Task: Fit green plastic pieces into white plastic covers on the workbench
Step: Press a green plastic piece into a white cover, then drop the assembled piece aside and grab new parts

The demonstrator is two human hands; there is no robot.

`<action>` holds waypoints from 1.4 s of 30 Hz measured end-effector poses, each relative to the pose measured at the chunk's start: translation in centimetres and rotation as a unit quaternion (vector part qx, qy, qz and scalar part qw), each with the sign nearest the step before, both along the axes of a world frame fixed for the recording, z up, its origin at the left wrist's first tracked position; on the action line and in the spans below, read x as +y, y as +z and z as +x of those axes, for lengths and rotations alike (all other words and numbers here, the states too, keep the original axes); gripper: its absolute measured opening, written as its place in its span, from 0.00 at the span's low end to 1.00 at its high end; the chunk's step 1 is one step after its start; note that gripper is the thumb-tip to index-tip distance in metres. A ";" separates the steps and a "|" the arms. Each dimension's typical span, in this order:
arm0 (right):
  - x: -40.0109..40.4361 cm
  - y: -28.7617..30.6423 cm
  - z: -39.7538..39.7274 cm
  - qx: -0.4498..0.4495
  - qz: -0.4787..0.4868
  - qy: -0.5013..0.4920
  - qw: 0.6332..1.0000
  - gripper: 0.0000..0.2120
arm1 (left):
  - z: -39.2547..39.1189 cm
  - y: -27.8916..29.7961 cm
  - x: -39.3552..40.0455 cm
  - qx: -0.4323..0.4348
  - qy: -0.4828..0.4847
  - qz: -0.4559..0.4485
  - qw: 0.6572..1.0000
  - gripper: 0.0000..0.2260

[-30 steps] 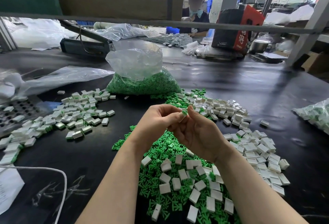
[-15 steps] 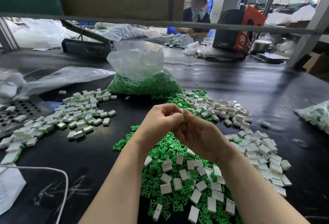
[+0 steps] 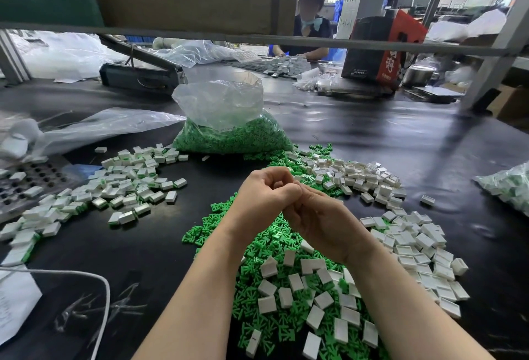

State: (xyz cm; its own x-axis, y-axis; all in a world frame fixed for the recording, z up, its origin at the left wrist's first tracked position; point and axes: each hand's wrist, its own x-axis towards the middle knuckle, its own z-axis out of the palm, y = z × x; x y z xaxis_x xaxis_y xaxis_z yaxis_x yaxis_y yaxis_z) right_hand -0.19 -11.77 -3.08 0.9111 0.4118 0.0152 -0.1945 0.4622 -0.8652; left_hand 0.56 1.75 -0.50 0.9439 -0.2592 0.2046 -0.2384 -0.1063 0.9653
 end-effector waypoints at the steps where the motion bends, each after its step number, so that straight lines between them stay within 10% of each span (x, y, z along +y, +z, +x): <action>1: 0.1 0.1 0.0 0.000 0.000 -0.001 1.000 0.11 | 0.0 0.0 0.0 -0.004 -0.002 0.001 1.000 0.03; 32: 0.0 0.0 0.5 -0.010 0.017 0.028 0.999 0.21 | 0.8 -0.7 1.6 0.042 -0.062 -0.060 0.995 0.07; 42: -2.3 -0.1 0.9 -0.075 -0.273 -0.179 0.942 0.14 | 2.5 -2.3 5.4 0.125 0.163 -0.044 0.978 0.04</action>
